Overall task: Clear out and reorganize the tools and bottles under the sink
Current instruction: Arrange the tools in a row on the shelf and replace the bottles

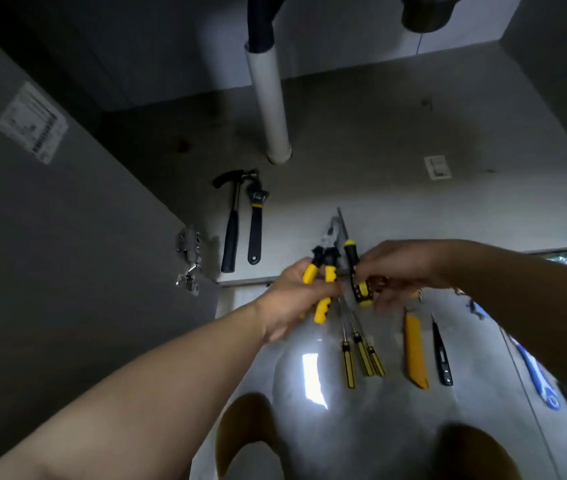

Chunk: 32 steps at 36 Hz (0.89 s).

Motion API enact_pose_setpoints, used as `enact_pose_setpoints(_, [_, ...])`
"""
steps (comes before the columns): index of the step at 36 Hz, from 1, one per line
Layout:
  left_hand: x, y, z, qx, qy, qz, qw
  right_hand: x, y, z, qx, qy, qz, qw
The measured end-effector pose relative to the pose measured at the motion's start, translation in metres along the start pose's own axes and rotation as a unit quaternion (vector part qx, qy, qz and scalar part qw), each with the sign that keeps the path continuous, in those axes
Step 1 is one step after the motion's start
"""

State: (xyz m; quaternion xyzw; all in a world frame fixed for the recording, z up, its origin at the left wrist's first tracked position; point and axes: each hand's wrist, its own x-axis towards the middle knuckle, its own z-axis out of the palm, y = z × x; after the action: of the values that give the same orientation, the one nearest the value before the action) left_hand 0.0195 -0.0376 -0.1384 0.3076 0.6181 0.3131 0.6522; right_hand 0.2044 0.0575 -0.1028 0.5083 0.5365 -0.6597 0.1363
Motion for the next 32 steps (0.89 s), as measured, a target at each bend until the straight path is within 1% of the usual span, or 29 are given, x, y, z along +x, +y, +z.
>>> enact_pose_setpoints(2, [0.012, 0.011, -0.004, 0.021, 0.095, 0.042, 0.994, 0.011, -0.009, -0.002, 0.012, 0.085, -0.025, 0.996])
enact_pose_setpoints(4, [0.027, 0.022, -0.011, 0.052, 0.176, 0.066, 0.981, 0.023, -0.017, -0.001, 0.013, 0.151, -0.037, 0.988])
enact_pose_setpoints(6, [0.043, 0.029, -0.020, 0.103, 0.237, 0.061, 0.964, 0.036, -0.022, 0.001, 0.020, 0.194, -0.050, 0.979])
enact_pose_setpoints(8, [0.055, 0.035, -0.028, 0.157, 0.288, 0.038, 0.944, 0.049, -0.025, 0.004, 0.055, 0.221, -0.062, 0.972])
enact_pose_setpoints(10, [0.063, 0.036, -0.033, 0.190, 0.314, 0.022, 0.930, 0.059, -0.028, 0.007, 0.088, 0.238, -0.063, 0.965])
enact_pose_setpoints(13, [0.069, 0.036, -0.037, 0.226, 0.318, 0.008, 0.921, 0.072, -0.031, 0.013, 0.096, 0.252, -0.058, 0.961])
enact_pose_setpoints(15, [0.071, 0.034, -0.037, 0.243, 0.318, 0.012, 0.917, 0.078, -0.033, 0.019, 0.083, 0.252, -0.060, 0.962])
enact_pose_setpoints(20, [0.070, 0.029, -0.033, 0.287, 0.327, 0.063, 0.898, 0.083, -0.037, 0.029, 0.010, 0.269, -0.070, 0.961])
enact_pose_setpoints(24, [0.063, 0.016, -0.033, 0.343, 0.310, 0.085, 0.883, 0.084, -0.038, 0.034, -0.029, 0.286, -0.071, 0.955])
enact_pose_setpoints(26, [0.058, 0.009, -0.033, 0.381, 0.299, 0.093, 0.870, 0.084, -0.039, 0.037, -0.043, 0.290, -0.065, 0.954])
enact_pose_setpoints(29, [0.051, 0.002, -0.033, 0.437, 0.297, 0.113, 0.842, 0.084, -0.042, 0.039, -0.040, 0.295, -0.070, 0.952])
enact_pose_setpoints(32, [0.042, -0.006, -0.032, 0.460, 0.281, 0.139, 0.831, 0.083, -0.043, 0.042, -0.045, 0.303, -0.069, 0.949])
